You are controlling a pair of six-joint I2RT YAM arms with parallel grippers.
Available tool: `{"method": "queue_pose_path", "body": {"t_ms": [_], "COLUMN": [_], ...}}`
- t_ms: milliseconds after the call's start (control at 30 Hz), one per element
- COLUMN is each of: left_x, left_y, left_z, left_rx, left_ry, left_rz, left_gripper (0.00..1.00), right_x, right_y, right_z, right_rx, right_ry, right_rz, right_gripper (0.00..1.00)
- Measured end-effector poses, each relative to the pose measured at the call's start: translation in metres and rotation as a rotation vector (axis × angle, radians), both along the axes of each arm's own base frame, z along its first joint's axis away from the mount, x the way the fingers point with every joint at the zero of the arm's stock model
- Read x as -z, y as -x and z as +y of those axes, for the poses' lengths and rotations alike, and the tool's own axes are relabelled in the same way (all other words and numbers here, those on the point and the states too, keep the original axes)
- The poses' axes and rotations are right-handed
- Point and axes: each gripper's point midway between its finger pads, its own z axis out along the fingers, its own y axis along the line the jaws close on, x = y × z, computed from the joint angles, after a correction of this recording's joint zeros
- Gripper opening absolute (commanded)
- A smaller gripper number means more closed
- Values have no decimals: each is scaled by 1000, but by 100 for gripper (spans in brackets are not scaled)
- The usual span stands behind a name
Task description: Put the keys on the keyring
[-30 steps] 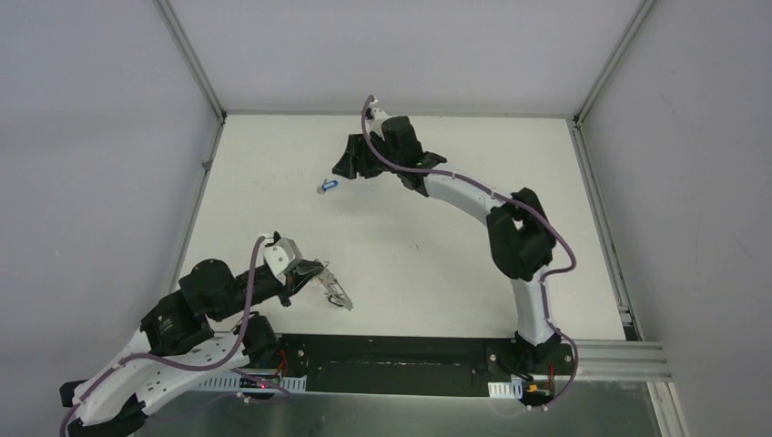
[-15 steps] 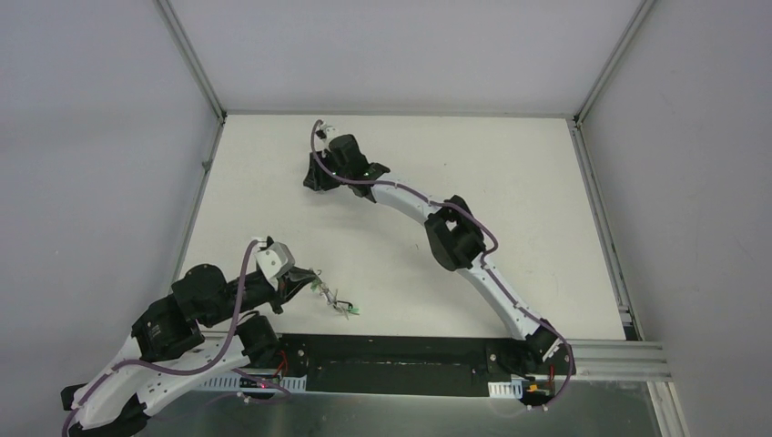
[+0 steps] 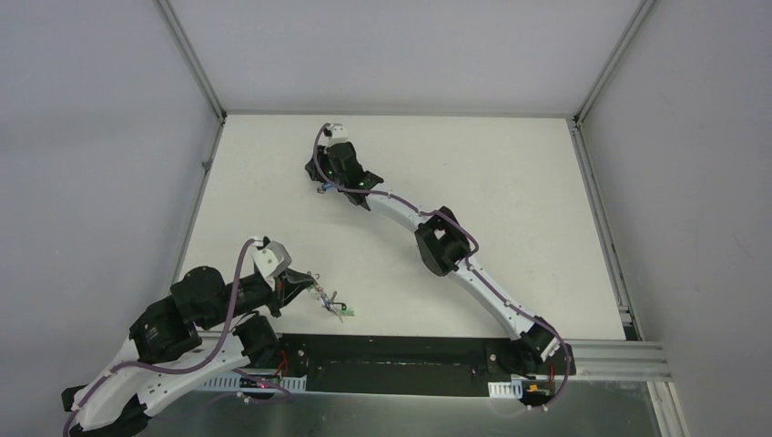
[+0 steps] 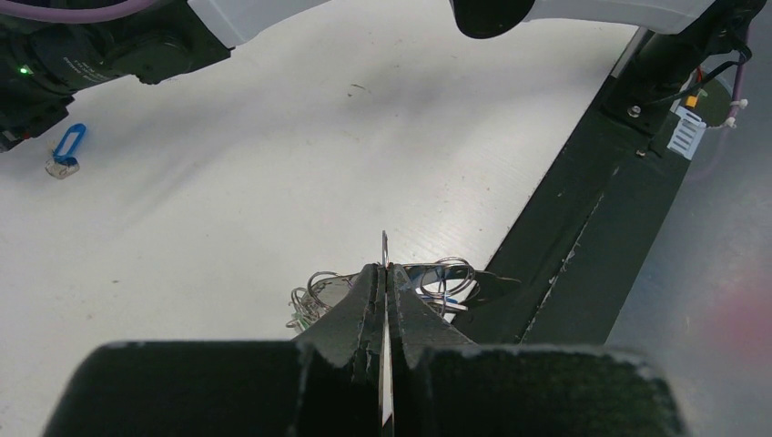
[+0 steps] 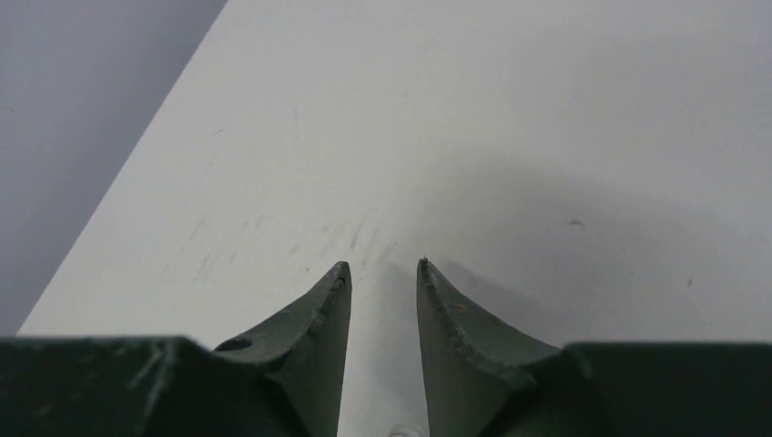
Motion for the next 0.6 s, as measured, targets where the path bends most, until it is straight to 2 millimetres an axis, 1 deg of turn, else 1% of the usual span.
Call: {"method": "queue_pose_path", "body": {"t_ms": [133,233,300,400,500,600], "left_x": [4,5,4,-8,-23,-36], "left_y": [1,2,2,4,3,2], "left_z": [1,2,4,8,13,19], "left_rx": [-1,-1,-4,-11,-29,-51], "left_ry": [-11,-17,-19,4,35,57], "left_rz": [10,15,18,4,-20,-45], "left_gripper": [0,0,0,0,0,0], "right_x": [27,29,29,31,32,33], "right_y": [4,8,12,24,42,58], "right_z": [-4,-3,-6,-16,-32,-54], "right_rx": [8,-2,-3,-13,-24,-11], "right_ry": [18,-11,-20,-24,-39,-41], "right_rz": [67,94,127,228,372,495], "right_gripper": [29,27,22,16,16,16]}}
